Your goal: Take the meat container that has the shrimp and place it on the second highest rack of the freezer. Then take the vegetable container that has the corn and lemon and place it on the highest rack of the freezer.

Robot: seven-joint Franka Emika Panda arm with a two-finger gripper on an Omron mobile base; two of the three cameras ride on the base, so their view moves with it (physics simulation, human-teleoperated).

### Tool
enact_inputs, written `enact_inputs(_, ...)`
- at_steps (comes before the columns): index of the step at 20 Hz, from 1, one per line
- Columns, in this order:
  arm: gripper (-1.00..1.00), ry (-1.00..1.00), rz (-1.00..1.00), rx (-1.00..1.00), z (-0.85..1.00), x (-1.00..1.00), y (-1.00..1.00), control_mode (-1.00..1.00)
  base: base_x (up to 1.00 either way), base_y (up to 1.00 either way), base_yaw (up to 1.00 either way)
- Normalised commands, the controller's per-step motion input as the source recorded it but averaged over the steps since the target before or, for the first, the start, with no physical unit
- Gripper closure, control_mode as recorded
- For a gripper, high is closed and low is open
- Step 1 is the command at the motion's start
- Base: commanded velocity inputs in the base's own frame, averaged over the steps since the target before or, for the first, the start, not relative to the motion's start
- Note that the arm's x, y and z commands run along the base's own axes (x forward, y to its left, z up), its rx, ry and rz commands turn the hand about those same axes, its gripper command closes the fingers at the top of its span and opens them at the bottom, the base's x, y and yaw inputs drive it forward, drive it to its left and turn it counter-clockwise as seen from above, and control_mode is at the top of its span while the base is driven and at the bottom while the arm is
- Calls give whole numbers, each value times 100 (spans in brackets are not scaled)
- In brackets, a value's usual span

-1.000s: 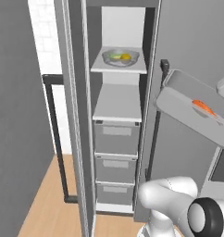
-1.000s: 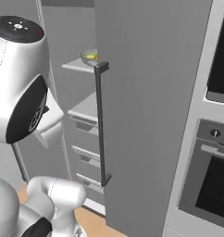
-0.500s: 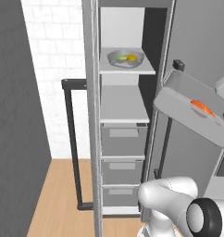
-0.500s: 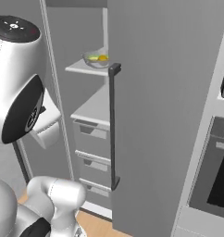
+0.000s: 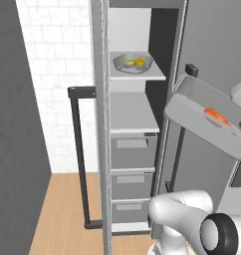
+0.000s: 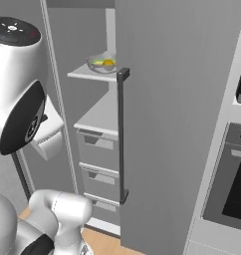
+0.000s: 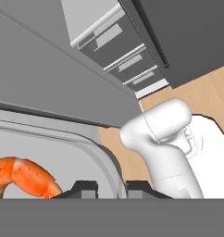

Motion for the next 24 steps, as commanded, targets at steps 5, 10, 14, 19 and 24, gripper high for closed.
enact_inputs(5, 100, 0, 0, 0, 0, 0, 0, 100, 32, 0, 0)
enact_inputs(10, 100, 0, 0, 0, 0, 0, 0, 100, 31, 0, 0)
enact_inputs(14, 100, 0, 0, 0, 0, 0, 0, 100, 13, 0, 0)
enact_inputs(19, 100, 0, 0, 0, 0, 0, 0, 100, 26, 0, 0)
enact_inputs(24, 100, 0, -10, 0, -9, 3, 0, -100, 4, 0, 0)
